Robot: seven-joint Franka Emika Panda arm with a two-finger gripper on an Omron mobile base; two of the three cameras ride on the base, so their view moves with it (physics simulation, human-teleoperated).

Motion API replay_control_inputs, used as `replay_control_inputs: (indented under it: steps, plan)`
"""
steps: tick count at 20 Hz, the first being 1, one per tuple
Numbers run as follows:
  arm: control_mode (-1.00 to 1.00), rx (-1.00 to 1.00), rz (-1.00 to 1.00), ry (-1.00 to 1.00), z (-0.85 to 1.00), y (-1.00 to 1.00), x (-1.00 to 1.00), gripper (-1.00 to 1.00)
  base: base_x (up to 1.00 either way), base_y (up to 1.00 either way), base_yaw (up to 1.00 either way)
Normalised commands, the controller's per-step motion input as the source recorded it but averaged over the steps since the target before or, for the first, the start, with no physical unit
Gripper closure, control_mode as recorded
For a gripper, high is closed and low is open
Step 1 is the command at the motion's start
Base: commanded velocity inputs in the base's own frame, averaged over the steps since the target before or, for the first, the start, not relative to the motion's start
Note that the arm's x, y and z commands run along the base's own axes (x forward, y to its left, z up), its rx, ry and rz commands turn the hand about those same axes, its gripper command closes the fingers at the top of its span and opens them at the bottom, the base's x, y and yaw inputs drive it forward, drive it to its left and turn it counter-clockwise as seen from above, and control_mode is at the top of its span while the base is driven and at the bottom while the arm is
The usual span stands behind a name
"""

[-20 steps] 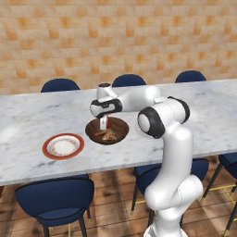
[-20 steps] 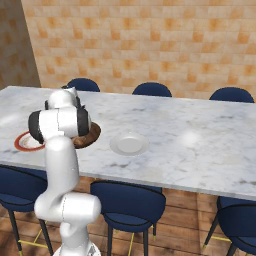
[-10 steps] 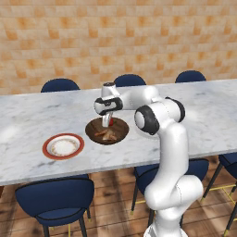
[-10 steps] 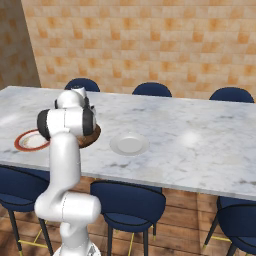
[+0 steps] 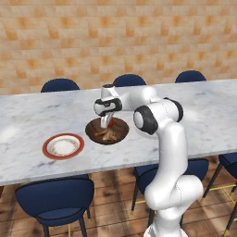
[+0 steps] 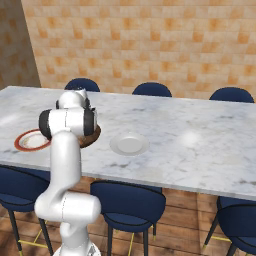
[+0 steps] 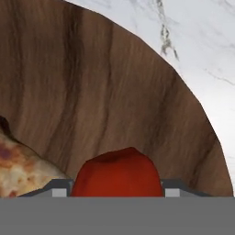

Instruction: Pick the chicken drumstick and bell pepper from their plates and place them in the bowl. Then put the bowl in the fridge.

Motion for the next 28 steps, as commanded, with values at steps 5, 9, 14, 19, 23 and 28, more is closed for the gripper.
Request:
replay_control_inputs:
  steps: [5,9,14,19,23,28]
  plan:
    - [-1.00,0.02,-0.03,0.00,-0.09,-0.01,0.00,-1.00,0.00,0.00,0.00]
    - [-1.00,0.06,0.00,0.00,0.02,-0.04,0.00,-1.00,0.00,0.00,0.00]
    - [-1.00,0.08,-0.01,0.00,0.31,0.00,-0.08,-1.00,0.00,0.00,0.00]
    - [-1.00,0.03,-0.04,-0.03,0.42,0.07,-0.33,-1.00,0.00,0.00,0.00]
    - [-1.00,0.01,-0.09,-0.02,0.17,0.24,-0.62,-1.00,0.00,0.00,0.00]
    - [-1.00,0.00,-0.15,-0.06,0.00,0.31,-0.65,-1.00,0.00,0.00,0.00]
